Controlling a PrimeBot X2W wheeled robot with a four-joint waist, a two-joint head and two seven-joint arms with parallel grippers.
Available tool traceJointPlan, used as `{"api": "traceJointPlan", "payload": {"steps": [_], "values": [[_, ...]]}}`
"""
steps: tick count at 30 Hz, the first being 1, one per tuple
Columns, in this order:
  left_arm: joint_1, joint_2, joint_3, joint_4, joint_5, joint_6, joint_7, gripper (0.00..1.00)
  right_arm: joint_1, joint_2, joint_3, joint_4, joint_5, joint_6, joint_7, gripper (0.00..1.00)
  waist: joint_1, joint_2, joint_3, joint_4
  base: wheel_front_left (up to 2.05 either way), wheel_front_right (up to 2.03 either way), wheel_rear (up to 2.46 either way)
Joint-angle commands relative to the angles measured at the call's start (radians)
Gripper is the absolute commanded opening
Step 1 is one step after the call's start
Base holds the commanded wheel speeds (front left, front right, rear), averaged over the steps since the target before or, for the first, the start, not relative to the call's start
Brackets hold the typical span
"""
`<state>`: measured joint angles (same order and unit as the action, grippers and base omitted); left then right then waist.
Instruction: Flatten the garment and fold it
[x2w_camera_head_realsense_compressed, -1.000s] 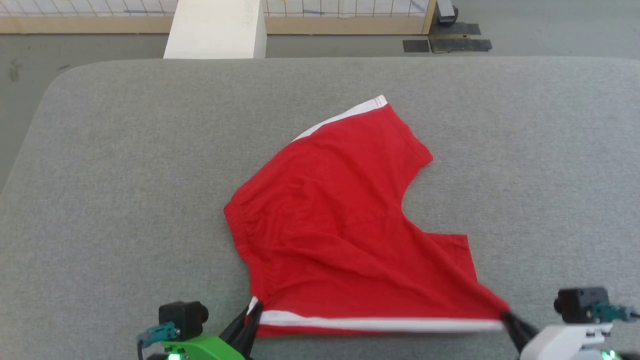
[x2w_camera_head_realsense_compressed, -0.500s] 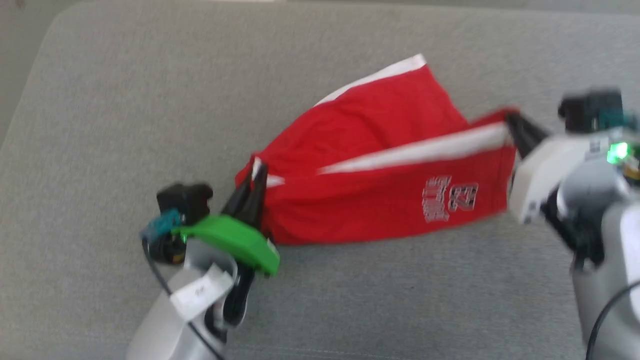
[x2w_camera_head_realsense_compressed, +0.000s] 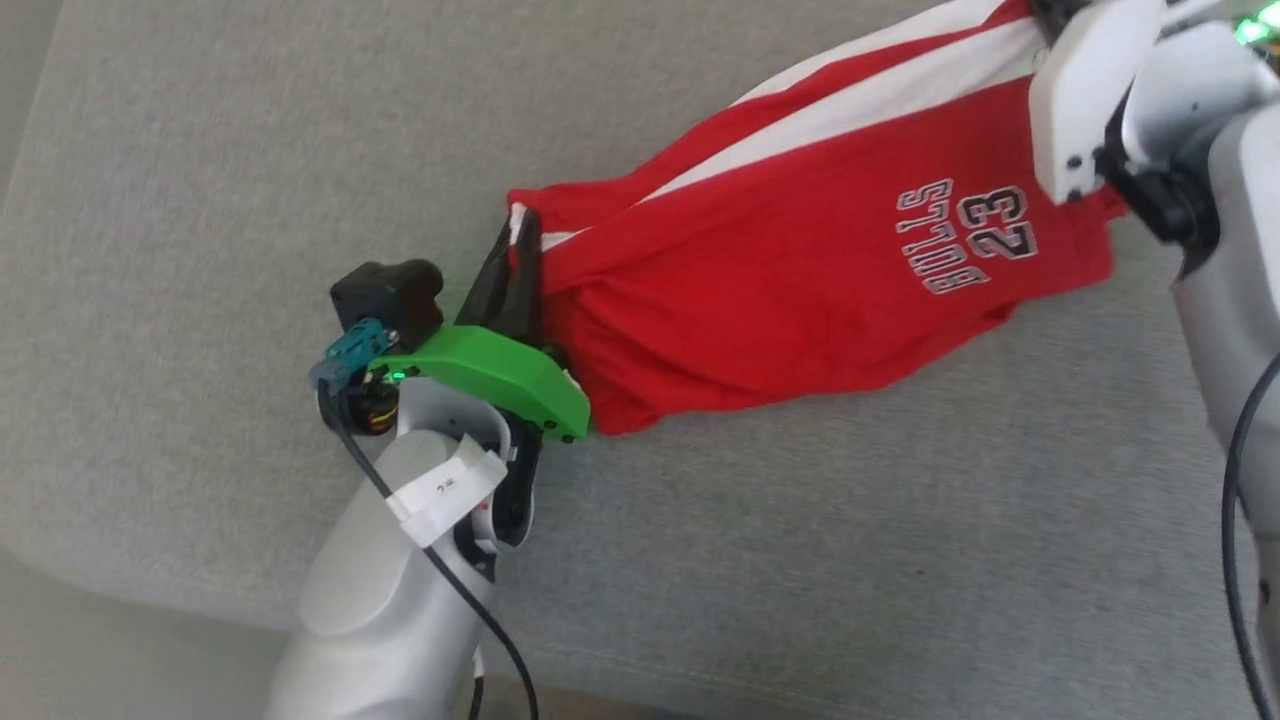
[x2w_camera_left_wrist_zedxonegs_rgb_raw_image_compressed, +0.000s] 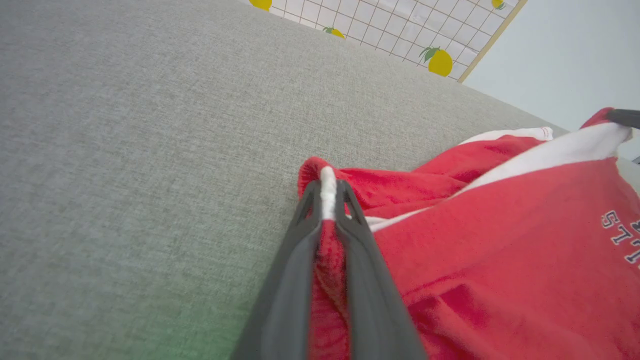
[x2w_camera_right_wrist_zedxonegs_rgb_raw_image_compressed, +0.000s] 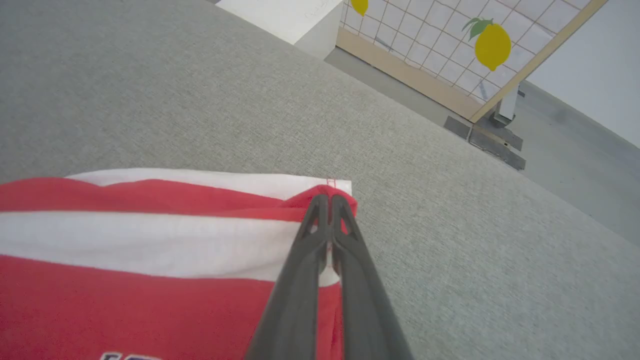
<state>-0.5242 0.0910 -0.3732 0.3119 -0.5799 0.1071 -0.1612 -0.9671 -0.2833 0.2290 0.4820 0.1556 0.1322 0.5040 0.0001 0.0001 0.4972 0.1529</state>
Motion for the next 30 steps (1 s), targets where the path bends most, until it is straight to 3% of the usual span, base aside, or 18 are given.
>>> {"api": "traceJointPlan", "payload": {"steps": [1, 10, 11, 12, 13, 14, 20, 30], "values": [[-0.023, -0.004, -0.004, 0.005, 0.009, 0.011, -0.007, 0.0, -0.037, -0.007, 0.014, 0.032, -0.004, -0.002, 0.013, 0.0, -0.0001, -0.0001, 0.064, 0.06, 0.0, 0.0, 0.0], [-0.039, -0.02, -0.044, 0.017, -0.012, 0.005, 0.026, 0.0, -0.13, -0.007, 0.019, 0.207, 0.024, -0.002, 0.138, 0.0, -0.0001, -0.0001, 0.093, 0.086, 0.0, 0.0, 0.0], [-0.037, -0.022, -0.05, 0.017, -0.018, 0.001, 0.035, 0.15, -0.132, -0.005, 0.013, 0.218, 0.028, -0.002, 0.151, 0.0, -0.0001, -0.0001, 0.092, 0.086, 0.0, 0.0, 0.0], [-0.037, -0.022, -0.054, 0.017, -0.02, -0.002, 0.041, 0.55, -0.133, -0.003, 0.009, 0.225, 0.033, -0.002, 0.156, 0.2, -0.0001, -0.0001, 0.089, 0.085, 0.0, 0.0, 0.0], [-0.035, -0.022, -0.057, 0.017, -0.022, -0.002, 0.044, 1.0, -0.131, -0.001, 0.005, 0.232, 0.04, -0.002, 0.16, 0.86, -0.0001, -0.0001, 0.084, 0.083, 0.0, 0.0, 0.0], [-0.034, -0.022, -0.057, 0.017, -0.023, -0.002, 0.044, 1.0, -0.128, 0.002, -0.001, 0.237, 0.047, -0.002, 0.163, 1.0, -0.0001, -0.0001, 0.078, 0.082, 0.0, 0.0, 0.0], [-0.008, -0.011, -0.057, 0.001, -0.013, -0.015, -0.02, 1.0, -0.08, 0.007, -0.026, 0.214, 0.078, -0.002, 0.063, 1.0, -0.0001, -0.0001, 0.015, 0.066, 0.0, 0.0, 0.0], [0.126, 0.018, -0.007, -0.035, 0.033, -0.031, -0.098, 1.0, 0.16, 0.037, -0.108, 0.086, 0.162, -0.002, -0.215, 1.0, -0.0001, -0.0001, -0.152, 0.036, 0.0, 0.0, 0.0]]}}
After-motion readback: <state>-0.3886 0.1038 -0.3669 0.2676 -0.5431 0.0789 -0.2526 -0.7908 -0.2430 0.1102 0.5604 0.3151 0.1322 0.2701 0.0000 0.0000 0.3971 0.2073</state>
